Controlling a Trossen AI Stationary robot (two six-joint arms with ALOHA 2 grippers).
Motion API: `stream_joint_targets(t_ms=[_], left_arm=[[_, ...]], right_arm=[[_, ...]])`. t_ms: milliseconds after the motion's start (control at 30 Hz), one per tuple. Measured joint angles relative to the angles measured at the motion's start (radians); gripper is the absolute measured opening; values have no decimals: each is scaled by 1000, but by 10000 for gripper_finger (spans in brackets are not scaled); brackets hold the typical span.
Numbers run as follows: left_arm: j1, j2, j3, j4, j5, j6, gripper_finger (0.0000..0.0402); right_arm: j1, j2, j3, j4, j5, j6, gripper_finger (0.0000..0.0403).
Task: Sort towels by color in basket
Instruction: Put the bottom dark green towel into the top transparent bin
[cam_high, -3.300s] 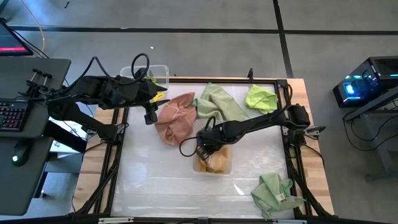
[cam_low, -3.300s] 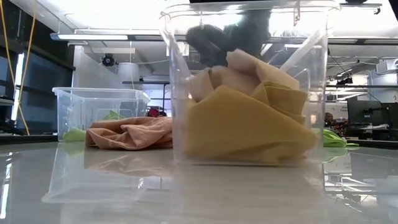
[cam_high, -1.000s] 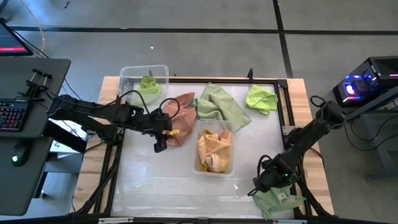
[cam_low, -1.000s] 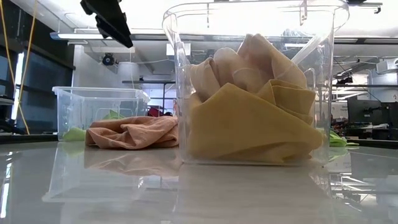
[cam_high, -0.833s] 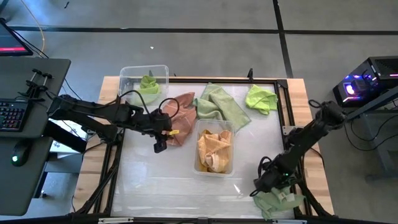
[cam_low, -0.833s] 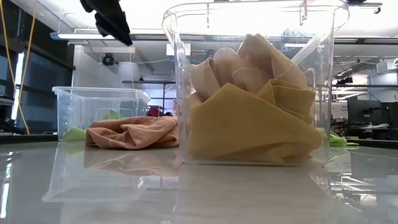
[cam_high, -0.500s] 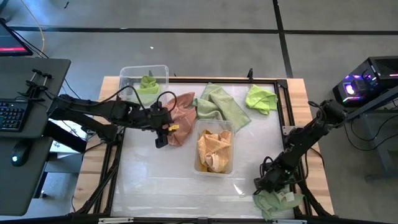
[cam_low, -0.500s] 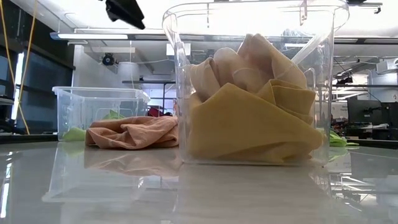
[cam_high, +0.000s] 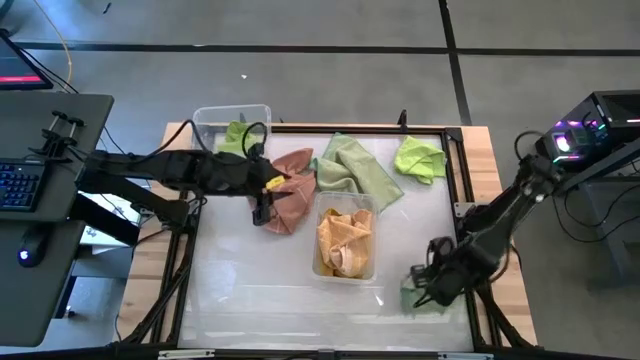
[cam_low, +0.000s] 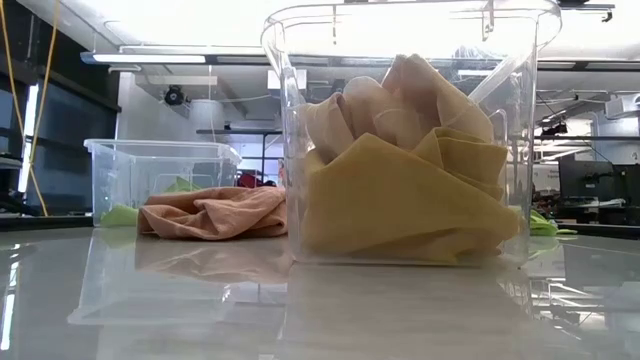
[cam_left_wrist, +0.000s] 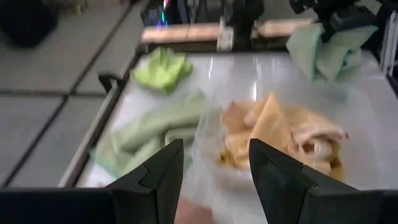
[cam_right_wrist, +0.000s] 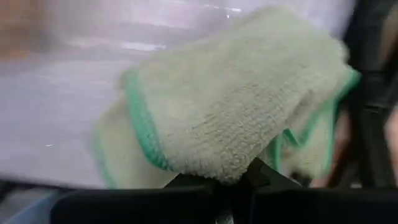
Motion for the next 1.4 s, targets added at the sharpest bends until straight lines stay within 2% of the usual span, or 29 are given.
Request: stream_joint_targets(t_ms=[100,167,200,300,367,400,433,500,600,667,733,800,900,1033,1100,1200,1300,1400], left_arm=[[-1,0,10,84,0,86,170],[-1,0,10,148,0,151,170],[-1,0,10,183,1,184,170],[-1,4,10,311,2,283,170],[-1,8,10,402,3,345,170],[-1,13,10,449,3,367,170],[-1,20,10,506,4,386,170],[-1,24,10,592,30,420,170],[-1,34,10,721,110,449,174],[-5,42,10,792,170,491,183],[-22,47,10,815,216,556,196],[-41,48,10,830,222,590,213],[-60,48,10,828,211,585,242],[-64,48,10,760,107,566,273],[-63,48,10,675,44,531,280],[-51,48,10,507,29,434,282],[-54,47,10,360,45,325,282],[-64,48,9,295,47,238,280]], right_arm=[[-3,-21,211,-216,93,-19,14],[-3,-30,338,-309,208,-45,13],[-3,-37,392,-302,290,-67,12],[-18,-64,489,-243,642,-228,10],[-45,-64,546,-165,877,-388,10],[-63,-63,565,-120,961,-489,10],[-86,-61,581,-66,1013,-597,10],[-147,-61,598,70,1044,-812,10],[-255,-59,586,305,991,-1109,9],[-336,-52,561,479,853,-1289,9],[-410,-34,536,639,663,-1438,9],[-467,-6,528,737,559,-1522,9],[-546,46,527,821,465,-1578,10],[-635,129,527,897,293,-1601,10],[-664,160,526,934,210,-1602,11],[-698,186,526,986,105,-1602,11],[-721,192,526,1013,62,-1601,11],[-736,191,526,1039,45,-1601,11]])
